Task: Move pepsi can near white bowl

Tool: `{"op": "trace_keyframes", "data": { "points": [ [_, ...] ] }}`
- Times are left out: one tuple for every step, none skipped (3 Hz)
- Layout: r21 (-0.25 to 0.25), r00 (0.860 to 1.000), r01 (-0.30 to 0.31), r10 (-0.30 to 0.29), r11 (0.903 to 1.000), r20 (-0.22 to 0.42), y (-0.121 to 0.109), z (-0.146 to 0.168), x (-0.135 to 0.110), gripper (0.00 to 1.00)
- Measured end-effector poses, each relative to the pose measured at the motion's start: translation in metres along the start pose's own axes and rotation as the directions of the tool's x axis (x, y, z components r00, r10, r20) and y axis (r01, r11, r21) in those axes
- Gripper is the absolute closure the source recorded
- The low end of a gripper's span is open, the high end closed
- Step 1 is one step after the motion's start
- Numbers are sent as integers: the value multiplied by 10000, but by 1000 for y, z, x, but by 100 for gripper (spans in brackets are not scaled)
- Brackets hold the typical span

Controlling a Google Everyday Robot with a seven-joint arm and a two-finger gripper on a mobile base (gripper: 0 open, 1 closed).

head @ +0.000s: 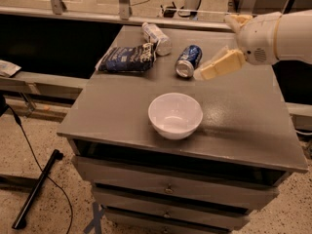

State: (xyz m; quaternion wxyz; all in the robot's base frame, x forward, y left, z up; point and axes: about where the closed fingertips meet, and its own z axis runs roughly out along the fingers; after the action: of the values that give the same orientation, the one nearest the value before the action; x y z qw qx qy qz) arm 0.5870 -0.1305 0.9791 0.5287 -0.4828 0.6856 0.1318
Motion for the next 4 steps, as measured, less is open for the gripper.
{"op": "trace_keyframes", "data": {
  "points": [
    [340, 9989, 97, -81, 9994, -454, -14, -4, -3, 0],
    [58, 9934, 198, -190, 9998, -1132, -37, 12, 9, 0],
    [-480, 9913, 125, -186, 9988, -1306, -61, 32, 21, 0],
    [-1139, 9919, -95, -51, 9935, -1271, -75, 59, 42, 0]
  ]
}}
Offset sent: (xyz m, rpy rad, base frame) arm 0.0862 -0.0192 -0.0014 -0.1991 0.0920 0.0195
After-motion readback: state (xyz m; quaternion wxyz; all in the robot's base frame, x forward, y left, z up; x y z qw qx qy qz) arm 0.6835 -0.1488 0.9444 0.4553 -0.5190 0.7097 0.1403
